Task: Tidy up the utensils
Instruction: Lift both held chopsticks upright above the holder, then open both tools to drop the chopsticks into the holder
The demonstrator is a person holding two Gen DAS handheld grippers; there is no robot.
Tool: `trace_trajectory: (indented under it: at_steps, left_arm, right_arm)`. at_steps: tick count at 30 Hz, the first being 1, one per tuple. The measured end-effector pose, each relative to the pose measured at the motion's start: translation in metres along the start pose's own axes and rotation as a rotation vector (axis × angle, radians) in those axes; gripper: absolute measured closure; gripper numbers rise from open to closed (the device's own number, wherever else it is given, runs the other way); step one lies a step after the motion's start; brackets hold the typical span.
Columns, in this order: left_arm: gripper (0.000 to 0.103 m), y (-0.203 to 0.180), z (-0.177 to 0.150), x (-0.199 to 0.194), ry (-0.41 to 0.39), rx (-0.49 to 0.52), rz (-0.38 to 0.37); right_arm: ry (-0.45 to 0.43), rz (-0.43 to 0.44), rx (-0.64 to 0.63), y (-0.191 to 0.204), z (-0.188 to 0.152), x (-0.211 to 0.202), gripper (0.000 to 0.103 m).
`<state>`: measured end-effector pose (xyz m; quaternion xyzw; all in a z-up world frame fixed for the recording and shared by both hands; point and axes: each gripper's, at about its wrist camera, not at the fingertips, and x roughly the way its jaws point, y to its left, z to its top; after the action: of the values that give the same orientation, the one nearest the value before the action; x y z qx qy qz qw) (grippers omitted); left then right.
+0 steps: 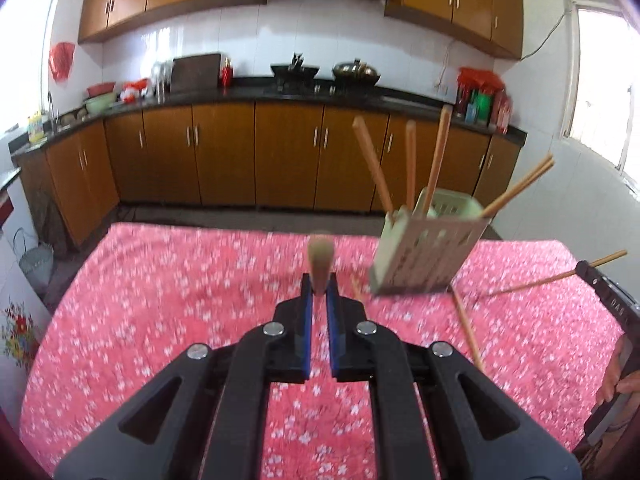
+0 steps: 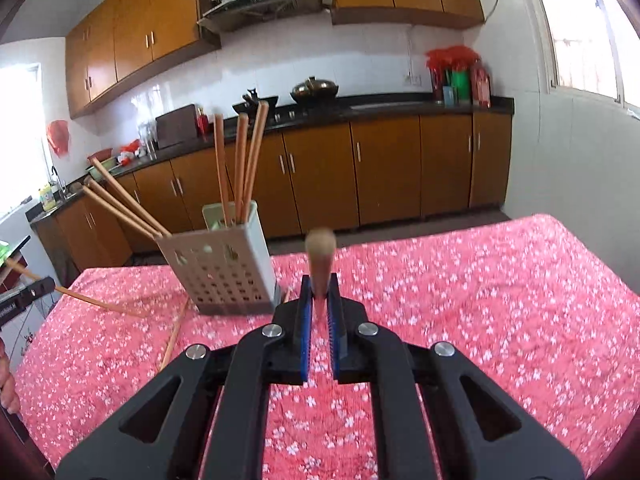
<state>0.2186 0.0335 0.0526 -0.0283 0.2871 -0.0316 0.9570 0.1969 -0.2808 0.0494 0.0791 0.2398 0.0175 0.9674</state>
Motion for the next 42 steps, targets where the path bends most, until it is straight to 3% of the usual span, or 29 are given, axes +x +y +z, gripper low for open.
trace_trajectory:
  at_steps: [6, 11, 15, 19, 23, 26, 31, 37, 39, 42]
  left_arm:
    - [0.095, -0.013, 0.020, -0.019, -0.043, 0.023, -0.051]
    - [0.095, -0.027, 0.036, -0.039, -0.092, 0.037, -0.121]
    - [0.095, -0.046, 0.060, -0.052, -0.167, 0.034, -0.170]
    - [0.095, -0.069, 0.091, -0.058, -0.265, 0.020, -0.190]
    - [0.095, -0.085, 0.112, -0.048, -0.320, 0.001, -0.183]
    - [0.095, -0.092, 0.119, -0.028, -0.329, -0.010, -0.174]
    - [0.095, -0.095, 0.116, 0.011, -0.263, -0.020, -0.175]
    - [0.095, -0.087, 0.111, 0.037, -0.206, -0.033, -0.166]
    - [0.093, -0.084, 0.111, 0.035, -0.212, -0.035, -0.166]
    - [0.084, -0.080, 0.113, 0.023, -0.233, -0.046, -0.165]
  right_arm:
    - [-0.036, 0.038, 0.009, 0.003, 0.011, -0.009, 0.095]
    - [-0.094, 0.148, 0.031, 0.014, 0.039, -0.031, 0.095]
    - [-0.194, 0.229, 0.024, 0.030, 0.071, -0.054, 0.095]
    - [-0.289, 0.239, -0.012, 0.050, 0.096, -0.059, 0.095]
    - [-0.334, 0.205, -0.040, 0.064, 0.108, -0.038, 0.095]
    - [-0.315, 0.182, -0.052, 0.067, 0.109, -0.011, 0.095]
    - [-0.229, 0.168, -0.056, 0.069, 0.103, 0.023, 0.095]
    - [-0.186, 0.168, -0.050, 0.067, 0.098, 0.033, 0.094]
    - [-0.192, 0.163, -0.051, 0.066, 0.101, 0.028, 0.084]
    - [-0.217, 0.160, -0.046, 0.063, 0.104, 0.016, 0.078]
